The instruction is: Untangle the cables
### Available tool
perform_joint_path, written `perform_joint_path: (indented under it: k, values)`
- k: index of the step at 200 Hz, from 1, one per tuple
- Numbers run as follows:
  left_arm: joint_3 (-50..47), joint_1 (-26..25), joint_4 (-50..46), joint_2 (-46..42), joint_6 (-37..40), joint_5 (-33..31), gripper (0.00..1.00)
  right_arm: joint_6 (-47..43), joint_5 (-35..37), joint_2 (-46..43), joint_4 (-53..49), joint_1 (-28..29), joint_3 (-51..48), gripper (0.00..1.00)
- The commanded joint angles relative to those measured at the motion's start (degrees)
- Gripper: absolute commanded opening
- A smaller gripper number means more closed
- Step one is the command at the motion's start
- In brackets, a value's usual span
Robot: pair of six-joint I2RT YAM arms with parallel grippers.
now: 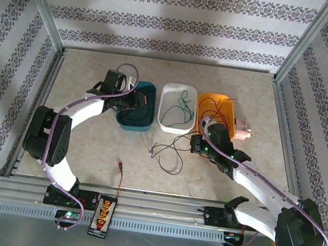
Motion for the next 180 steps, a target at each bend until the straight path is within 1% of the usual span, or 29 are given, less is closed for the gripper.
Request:
perform_joint_path:
  k: [1,22,40,57,84,91,97,108,127,143,151,164,172,180]
  values:
    - [-0.2,0.4,-2.3,0.3,-1.3,3.0,0.47,-0.7,1.2,-1.3,-0.5,0.7,-0.4,0.03]
    - [1.9,0.4,-2.9,-0.6,-1.3,3.9,0.58,-0.9,1.1,-1.2,-0.7,0.7,-0.2,0.03]
    - [4.8,0.4,-4.0,-1.8,-0.7,4.6,0.59,-0.9,1.1,-1.0,-0.7,0.9,0.0,0.04]
    - [7.8,0.3,-6.5,-2.3,0.4,5.6,0.63,-0.9,1.3,-0.7,-0.7,1.0,0.1,0.04]
    - [10.2,0.1,-9.1,-3.4,1.1,6.1,0.63,-0.9,1.7,-0.3,-0.5,1.4,0.2,0.04]
    - [10.4,0.0,-9.4,-3.6,1.1,6.1,0.61,-0.9,1.7,-0.2,-0.5,1.5,0.2,0.04]
    - [10.4,-0.1,-9.7,-3.6,1.3,6.2,0.57,-0.9,1.7,0.0,-0.5,1.6,0.3,0.04]
    - [10.5,-0.2,-10.6,-3.5,1.9,6.4,0.48,-1.2,1.5,0.1,-0.5,1.8,0.5,0.04]
    - [9.8,-0.3,-11.9,-3.5,2.8,5.5,0.28,-2.4,0.9,0.3,-0.5,2.7,1.2,0.04]
    - [8.9,-0.3,-11.8,-3.8,2.9,4.9,0.17,-3.5,0.5,0.4,-0.9,3.9,2.1,0.04]
    - [8.6,-0.3,-11.8,-3.9,3.0,4.7,0.15,-4.0,0.6,0.5,-1.2,4.4,2.6,0.04]
    - [8.3,-0.3,-11.8,-4.4,3.2,4.2,0.14,-4.6,0.4,0.5,-1.6,5.0,3.3,0.04]
    - [7.8,-0.3,-11.3,-5.0,3.2,3.6,0.15,-5.0,0.0,0.3,-1.7,5.2,3.6,0.04]
    - [7.2,-0.3,-10.7,-6.1,3.3,2.1,0.19,-5.4,-0.4,0.2,-1.8,5.4,4.0,0.05]
